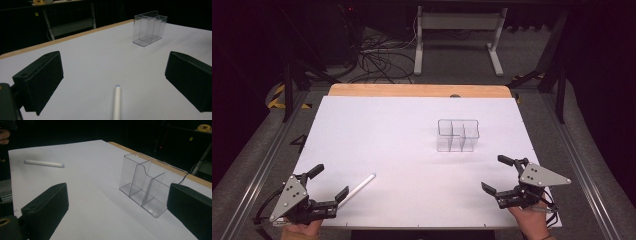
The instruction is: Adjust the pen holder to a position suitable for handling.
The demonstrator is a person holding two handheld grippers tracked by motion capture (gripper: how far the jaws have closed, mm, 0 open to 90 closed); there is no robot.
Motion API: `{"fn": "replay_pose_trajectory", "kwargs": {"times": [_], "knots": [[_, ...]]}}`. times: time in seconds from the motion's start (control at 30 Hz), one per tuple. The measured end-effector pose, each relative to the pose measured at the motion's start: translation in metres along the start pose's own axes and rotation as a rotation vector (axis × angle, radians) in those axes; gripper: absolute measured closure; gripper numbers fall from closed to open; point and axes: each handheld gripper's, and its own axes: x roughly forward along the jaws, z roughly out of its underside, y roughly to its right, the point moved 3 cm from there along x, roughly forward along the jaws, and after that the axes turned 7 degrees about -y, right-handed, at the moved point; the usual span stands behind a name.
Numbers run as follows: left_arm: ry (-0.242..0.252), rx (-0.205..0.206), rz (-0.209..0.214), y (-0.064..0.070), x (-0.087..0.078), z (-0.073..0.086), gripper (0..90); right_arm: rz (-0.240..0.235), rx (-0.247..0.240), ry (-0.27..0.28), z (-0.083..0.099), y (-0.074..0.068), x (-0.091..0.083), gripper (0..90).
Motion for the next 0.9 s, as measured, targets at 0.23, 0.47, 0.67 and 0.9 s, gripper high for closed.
{"fn": "replay_pose_trajectory", "kwargs": {"times": [0.23, 0.47, 0.67, 0.9], "knots": [[-0.002, -0.001, 0.001, -0.001, 0.000, 0.000, 2.7, -0.007, -0.003, -0.020, -0.008, 0.004, 0.004, 5.1], [-0.004, 0.003, 0.000, -0.002, 0.000, -0.001, 2.8, -0.009, -0.036, -0.020, -0.023, 0.005, 0.011, 6.2], [-0.008, 0.005, 0.004, -0.001, 0.000, -0.001, 2.9, -0.017, -0.053, -0.049, -0.034, 0.007, 0.017, 6.2], [-0.007, 0.002, 0.004, -0.002, 0.001, 0.000, 2.9, -0.017, -0.062, -0.046, -0.041, 0.007, 0.018, 6.2]]}}
